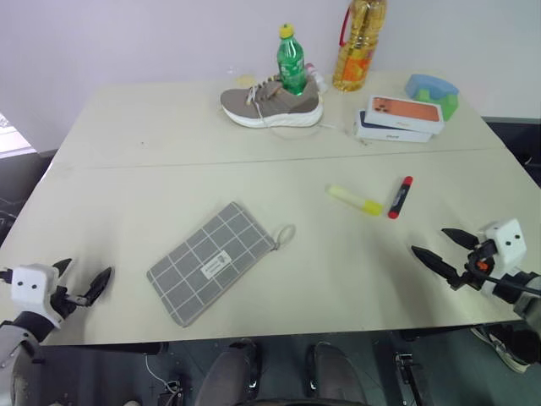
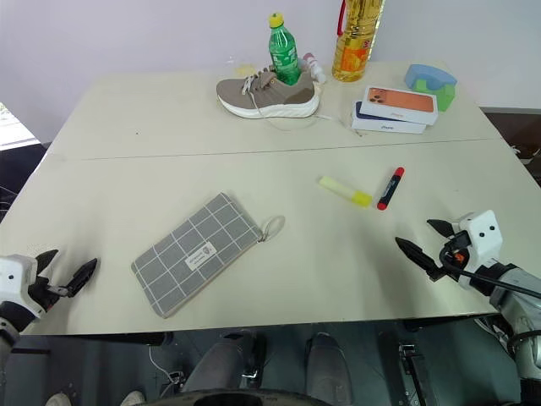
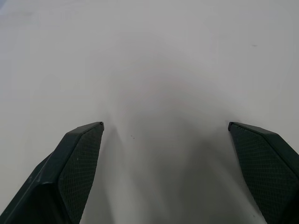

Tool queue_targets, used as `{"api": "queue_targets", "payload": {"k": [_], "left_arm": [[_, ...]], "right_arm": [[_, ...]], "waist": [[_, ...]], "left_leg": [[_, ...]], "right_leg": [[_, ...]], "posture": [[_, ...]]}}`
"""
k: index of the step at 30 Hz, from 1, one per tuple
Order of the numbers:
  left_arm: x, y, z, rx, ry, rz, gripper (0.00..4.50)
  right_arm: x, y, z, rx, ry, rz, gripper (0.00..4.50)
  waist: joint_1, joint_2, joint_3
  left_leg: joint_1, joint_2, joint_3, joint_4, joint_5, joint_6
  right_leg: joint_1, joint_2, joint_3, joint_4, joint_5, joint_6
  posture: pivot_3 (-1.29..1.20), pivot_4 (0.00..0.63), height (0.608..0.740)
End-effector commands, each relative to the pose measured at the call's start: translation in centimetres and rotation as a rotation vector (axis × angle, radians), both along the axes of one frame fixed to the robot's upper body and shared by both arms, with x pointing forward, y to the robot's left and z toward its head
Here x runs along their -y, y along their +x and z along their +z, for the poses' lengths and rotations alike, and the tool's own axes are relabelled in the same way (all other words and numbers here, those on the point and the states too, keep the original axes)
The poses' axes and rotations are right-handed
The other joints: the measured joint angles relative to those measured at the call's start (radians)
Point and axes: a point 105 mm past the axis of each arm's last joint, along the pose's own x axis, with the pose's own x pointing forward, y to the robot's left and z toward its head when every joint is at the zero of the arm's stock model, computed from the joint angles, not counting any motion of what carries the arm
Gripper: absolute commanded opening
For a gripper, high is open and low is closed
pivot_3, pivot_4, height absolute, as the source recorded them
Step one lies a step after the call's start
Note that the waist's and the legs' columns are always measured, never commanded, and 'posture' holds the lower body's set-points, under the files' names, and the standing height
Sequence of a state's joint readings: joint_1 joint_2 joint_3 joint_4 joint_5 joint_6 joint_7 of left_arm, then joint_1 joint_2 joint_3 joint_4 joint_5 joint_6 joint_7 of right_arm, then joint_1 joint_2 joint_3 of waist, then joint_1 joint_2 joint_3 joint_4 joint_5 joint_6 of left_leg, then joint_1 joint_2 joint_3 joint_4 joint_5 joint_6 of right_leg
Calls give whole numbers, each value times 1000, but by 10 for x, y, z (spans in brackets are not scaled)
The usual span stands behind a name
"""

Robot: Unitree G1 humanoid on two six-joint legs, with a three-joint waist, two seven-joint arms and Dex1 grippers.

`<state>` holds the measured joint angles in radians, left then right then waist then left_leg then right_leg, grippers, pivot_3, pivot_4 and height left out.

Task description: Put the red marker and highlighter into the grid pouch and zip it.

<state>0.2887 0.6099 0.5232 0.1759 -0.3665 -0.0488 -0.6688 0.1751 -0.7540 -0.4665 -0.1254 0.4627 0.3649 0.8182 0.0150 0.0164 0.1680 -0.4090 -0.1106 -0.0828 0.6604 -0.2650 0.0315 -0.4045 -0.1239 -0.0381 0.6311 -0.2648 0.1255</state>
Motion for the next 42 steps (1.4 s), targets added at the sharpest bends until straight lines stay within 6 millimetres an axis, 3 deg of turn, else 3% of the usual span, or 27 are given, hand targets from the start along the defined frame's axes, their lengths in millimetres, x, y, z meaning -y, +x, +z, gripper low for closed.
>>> {"api": "queue_targets", "payload": {"k": [1,9,17,21,27,34,38,42], "left_arm": [[2,-3,-9,-49,13,11,4500],[11,4,-3,-16,33,5,4500],[15,11,6,115,10,98,4500],[41,14,1,119,-23,25,4500],[56,25,8,136,-3,-56,4500],[74,11,24,106,183,-307,4500],[81,3,31,105,215,-370,4500],[91,-11,36,92,247,-447,4500]], "right_arm": [[-5,1,4,35,-1,13,4433],[-16,9,7,68,7,29,4433],[-58,24,23,142,55,147,4433],[-135,38,37,187,167,313,3148],[-210,55,14,137,118,398,43],[-268,59,-11,45,111,486,43],[-278,58,-21,19,86,535,43],[-286,55,-19,17,113,574,43]], "waist": [[0,0,0],[1,1,-1],[1,1,-1],[-3,1,-1],[3,-2,-3],[-5,-6,-4],[-4,-6,-4],[-6,-7,-5]], "left_leg": [[0,0,0,0,0,0],[0,0,0,0,0,0],[0,0,0,0,0,0],[0,0,0,0,0,0],[0,-2,-2,0,0,0],[0,-2,-2,-1,0,-1],[1,-2,-2,-5,0,-1],[1,-2,-2,-9,1,-3]], "right_leg": [[0,0,0,0,0,0],[0,0,0,0,0,0],[0,0,0,0,1,2],[-1,1,1,0,2,2],[-2,3,4,0,3,0],[-3,4,9,0,3,0],[-5,5,9,0,2,-1],[-6,5,10,-1,3,0]], "posture": [[0,150,740],[0,150,740],[0,150,740],[0,150,740],[0,150,740],[0,150,740],[0,150,740],[0,150,740]]}}
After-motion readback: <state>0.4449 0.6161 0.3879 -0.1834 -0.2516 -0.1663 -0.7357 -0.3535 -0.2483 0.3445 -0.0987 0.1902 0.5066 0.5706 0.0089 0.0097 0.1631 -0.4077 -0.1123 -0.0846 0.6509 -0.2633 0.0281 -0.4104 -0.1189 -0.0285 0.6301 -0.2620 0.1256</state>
